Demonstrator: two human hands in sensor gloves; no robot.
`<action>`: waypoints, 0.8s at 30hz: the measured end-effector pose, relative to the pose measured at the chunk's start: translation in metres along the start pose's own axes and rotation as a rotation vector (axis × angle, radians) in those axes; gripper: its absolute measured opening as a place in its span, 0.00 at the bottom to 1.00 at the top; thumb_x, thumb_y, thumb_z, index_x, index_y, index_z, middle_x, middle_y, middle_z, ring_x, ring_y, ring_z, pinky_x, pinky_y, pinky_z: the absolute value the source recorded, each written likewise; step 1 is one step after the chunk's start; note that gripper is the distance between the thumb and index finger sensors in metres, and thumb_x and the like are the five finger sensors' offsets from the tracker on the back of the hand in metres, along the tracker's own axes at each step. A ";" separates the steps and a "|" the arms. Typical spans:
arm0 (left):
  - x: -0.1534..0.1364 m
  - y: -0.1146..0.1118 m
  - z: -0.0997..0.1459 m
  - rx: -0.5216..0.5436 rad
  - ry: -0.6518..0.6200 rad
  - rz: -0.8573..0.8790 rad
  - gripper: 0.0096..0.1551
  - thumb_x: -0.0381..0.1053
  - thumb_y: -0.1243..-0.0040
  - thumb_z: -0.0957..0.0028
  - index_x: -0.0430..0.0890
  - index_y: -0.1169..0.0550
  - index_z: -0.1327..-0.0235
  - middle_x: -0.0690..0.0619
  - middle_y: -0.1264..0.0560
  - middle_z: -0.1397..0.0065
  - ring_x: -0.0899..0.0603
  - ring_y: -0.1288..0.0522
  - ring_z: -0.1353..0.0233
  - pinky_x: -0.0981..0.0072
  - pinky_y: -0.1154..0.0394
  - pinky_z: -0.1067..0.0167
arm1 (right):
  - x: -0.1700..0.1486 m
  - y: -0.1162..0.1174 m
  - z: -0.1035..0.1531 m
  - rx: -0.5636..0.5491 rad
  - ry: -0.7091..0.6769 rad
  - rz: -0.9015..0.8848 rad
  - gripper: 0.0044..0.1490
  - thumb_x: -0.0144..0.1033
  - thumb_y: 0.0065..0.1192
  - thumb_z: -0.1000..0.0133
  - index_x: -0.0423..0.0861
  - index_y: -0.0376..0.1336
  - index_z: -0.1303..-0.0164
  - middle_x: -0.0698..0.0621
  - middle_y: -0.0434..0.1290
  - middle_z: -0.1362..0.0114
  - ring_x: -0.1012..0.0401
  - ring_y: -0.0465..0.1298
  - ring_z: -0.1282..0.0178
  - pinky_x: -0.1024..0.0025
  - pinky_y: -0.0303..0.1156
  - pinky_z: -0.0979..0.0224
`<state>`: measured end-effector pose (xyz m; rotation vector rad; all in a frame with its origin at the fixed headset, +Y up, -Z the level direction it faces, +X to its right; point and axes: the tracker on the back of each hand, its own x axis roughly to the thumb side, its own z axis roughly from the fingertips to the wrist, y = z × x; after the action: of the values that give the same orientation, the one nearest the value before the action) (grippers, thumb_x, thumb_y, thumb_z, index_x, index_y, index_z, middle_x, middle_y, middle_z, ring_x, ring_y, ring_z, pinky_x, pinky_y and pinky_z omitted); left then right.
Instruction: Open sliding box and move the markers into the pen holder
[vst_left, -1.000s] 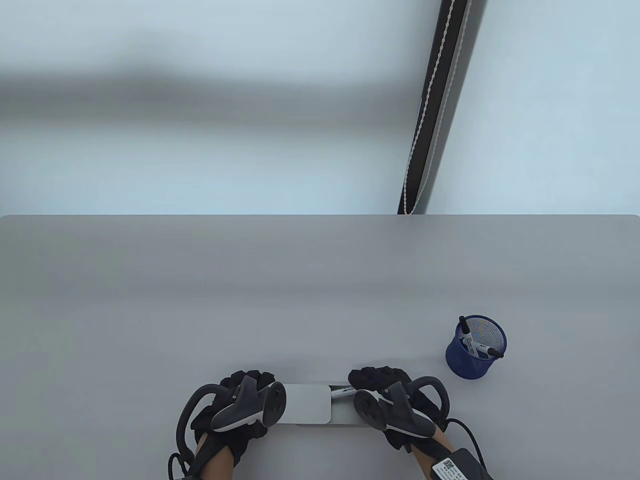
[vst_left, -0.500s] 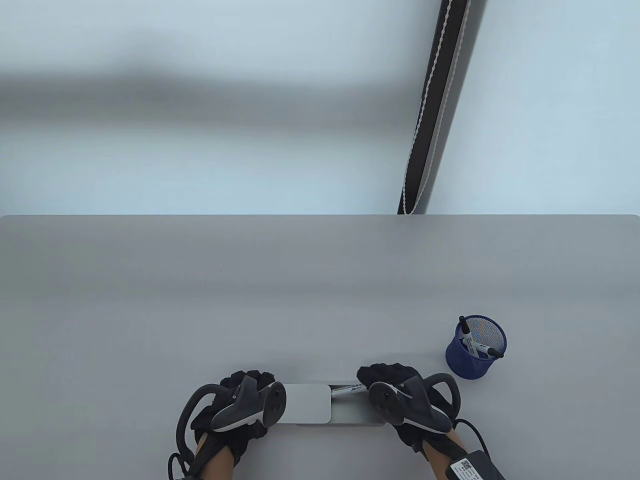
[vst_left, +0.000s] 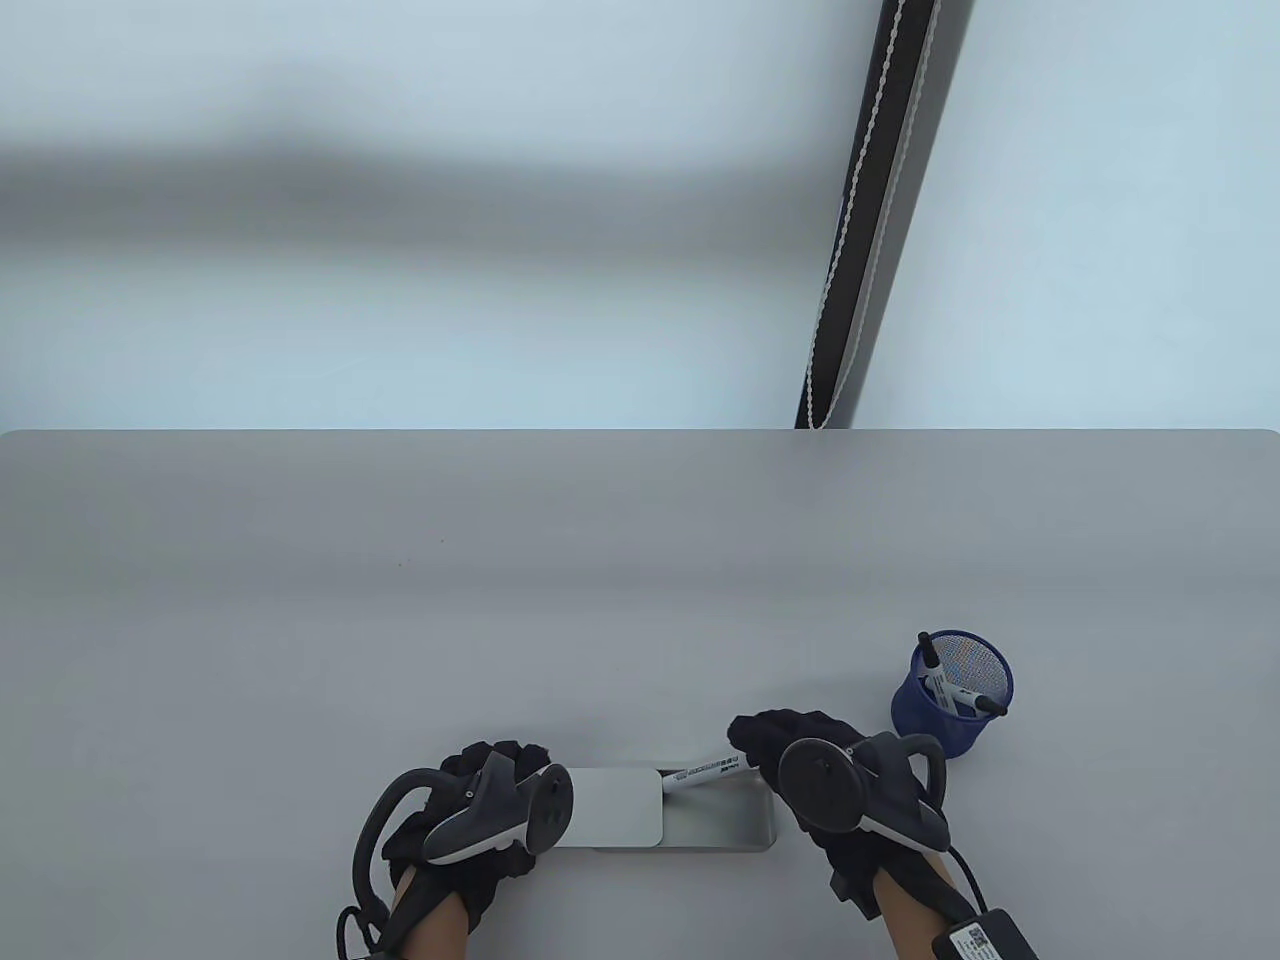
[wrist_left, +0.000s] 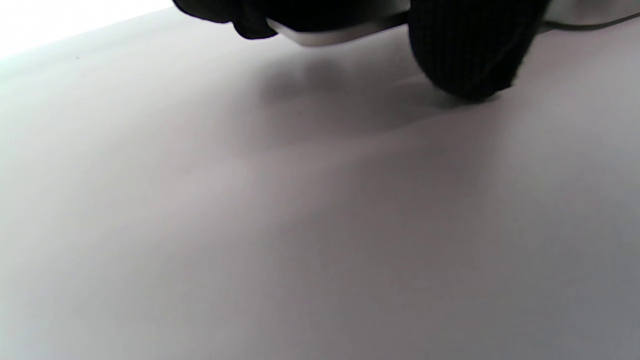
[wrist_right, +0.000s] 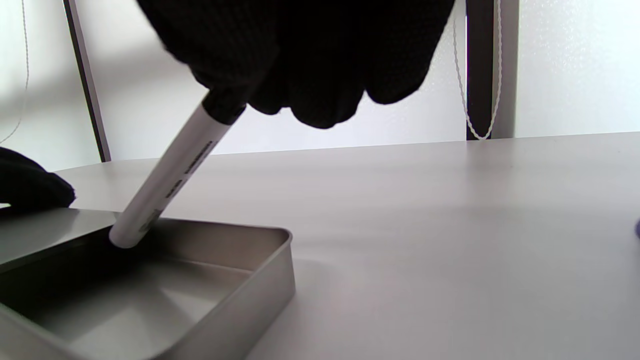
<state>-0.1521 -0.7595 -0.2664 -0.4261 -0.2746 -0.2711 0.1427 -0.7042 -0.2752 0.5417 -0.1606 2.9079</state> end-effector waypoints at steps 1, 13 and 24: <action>0.000 0.000 0.000 0.000 0.000 -0.001 0.48 0.70 0.45 0.55 0.59 0.49 0.24 0.56 0.45 0.16 0.45 0.40 0.16 0.57 0.37 0.18 | -0.001 -0.003 0.000 -0.006 0.003 -0.013 0.28 0.37 0.66 0.54 0.60 0.69 0.42 0.57 0.76 0.36 0.60 0.81 0.38 0.65 0.76 0.31; 0.000 0.000 0.000 -0.001 -0.001 -0.002 0.48 0.70 0.45 0.55 0.59 0.49 0.25 0.57 0.45 0.16 0.45 0.40 0.16 0.57 0.37 0.19 | -0.014 -0.043 0.009 -0.118 0.042 -0.128 0.28 0.37 0.66 0.53 0.60 0.68 0.41 0.56 0.76 0.35 0.60 0.80 0.37 0.64 0.75 0.30; 0.000 0.000 0.000 -0.001 -0.002 -0.002 0.48 0.70 0.45 0.55 0.59 0.49 0.25 0.57 0.45 0.16 0.45 0.40 0.16 0.57 0.37 0.18 | -0.041 -0.077 0.027 -0.312 0.168 -0.243 0.27 0.34 0.65 0.51 0.60 0.68 0.40 0.56 0.75 0.34 0.59 0.79 0.36 0.64 0.74 0.29</action>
<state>-0.1523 -0.7596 -0.2666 -0.4268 -0.2766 -0.2727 0.2048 -0.6384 -0.2598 0.2439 -0.4780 2.6059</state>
